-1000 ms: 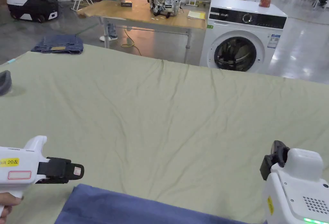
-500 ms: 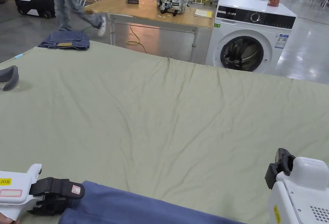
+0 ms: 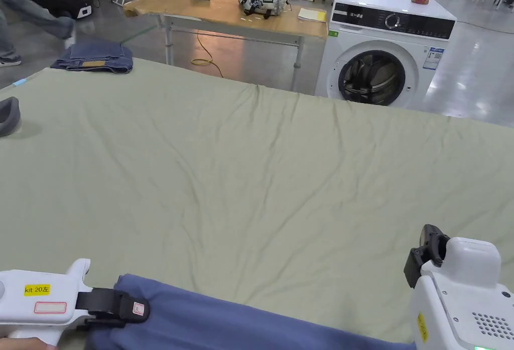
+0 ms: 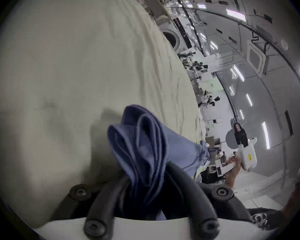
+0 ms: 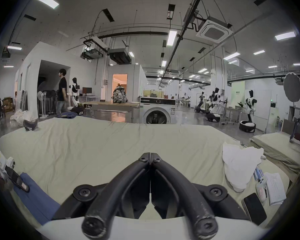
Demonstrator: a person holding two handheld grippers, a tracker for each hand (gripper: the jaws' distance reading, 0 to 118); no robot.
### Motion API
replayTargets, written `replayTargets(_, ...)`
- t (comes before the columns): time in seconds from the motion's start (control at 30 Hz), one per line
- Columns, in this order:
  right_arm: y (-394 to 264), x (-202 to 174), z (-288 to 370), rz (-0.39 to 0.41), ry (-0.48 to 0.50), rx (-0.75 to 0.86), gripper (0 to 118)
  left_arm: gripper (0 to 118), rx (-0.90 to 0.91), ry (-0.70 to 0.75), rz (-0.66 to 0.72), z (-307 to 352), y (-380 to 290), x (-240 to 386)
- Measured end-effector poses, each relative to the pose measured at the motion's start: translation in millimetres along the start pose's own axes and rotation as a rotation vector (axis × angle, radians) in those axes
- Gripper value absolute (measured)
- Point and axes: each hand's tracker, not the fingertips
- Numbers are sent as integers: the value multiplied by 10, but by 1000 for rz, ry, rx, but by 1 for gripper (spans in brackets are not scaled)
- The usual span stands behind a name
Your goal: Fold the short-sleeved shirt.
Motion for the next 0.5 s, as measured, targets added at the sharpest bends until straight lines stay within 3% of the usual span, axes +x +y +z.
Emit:
replayTargets(0.23,-21,34,3,5,0,-10,0,3,63,21,-91,342,224,81)
replayTargets(0.5,-22,39,1,-5,3,-12,0,3,45,236,-110,600,303,522)
